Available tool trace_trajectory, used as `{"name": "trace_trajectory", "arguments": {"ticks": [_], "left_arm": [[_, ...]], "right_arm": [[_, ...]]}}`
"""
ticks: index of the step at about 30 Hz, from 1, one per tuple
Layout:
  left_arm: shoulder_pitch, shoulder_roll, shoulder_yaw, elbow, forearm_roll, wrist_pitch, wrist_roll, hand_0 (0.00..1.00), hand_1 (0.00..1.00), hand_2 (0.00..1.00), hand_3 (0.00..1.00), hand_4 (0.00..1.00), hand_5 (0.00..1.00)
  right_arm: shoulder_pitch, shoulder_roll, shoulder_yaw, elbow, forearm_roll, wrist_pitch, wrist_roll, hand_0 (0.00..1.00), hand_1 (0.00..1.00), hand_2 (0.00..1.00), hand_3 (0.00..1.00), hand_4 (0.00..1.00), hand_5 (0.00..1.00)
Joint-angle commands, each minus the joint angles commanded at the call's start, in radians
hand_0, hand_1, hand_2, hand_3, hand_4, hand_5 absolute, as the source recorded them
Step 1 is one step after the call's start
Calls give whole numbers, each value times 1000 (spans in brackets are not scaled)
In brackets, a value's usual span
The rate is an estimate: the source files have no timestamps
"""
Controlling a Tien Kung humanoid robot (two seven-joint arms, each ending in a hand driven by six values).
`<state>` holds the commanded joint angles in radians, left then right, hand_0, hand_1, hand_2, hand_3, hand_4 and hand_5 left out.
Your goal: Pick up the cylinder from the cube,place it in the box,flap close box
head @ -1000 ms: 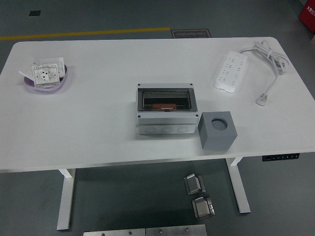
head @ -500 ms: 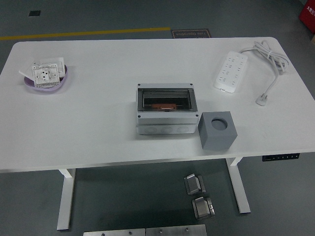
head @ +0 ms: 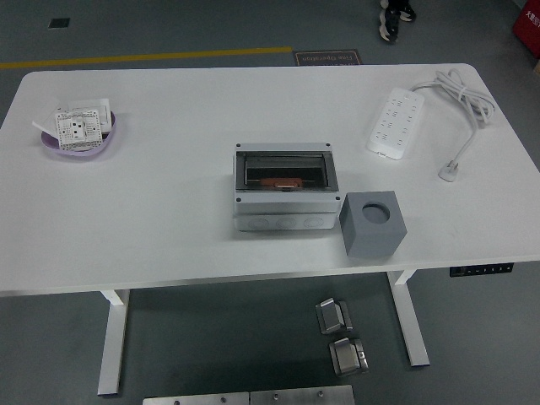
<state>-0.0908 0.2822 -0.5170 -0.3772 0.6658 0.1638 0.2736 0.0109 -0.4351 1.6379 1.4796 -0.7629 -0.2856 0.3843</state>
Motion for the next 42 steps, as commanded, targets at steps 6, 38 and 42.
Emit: {"name": "trace_trajectory", "arguments": {"ticks": [6,38,42], "left_arm": [[2,-1,17,7,-18,-2,4,693,695,644,668,633,320],[2,16,74,26,-64,-6,11,693,695,649,676,652,329],[13,13,90,33,-84,-5,13,694,695,650,677,653,330]], "right_arm": [[3,0,-5,2,-7,-6,-3,846,778,810,868,795,370],[18,-5,-43,-7,-15,-26,-10,843,774,809,861,792,366],[32,-5,-71,-9,-22,-28,-14,843,773,808,859,792,365]]}}
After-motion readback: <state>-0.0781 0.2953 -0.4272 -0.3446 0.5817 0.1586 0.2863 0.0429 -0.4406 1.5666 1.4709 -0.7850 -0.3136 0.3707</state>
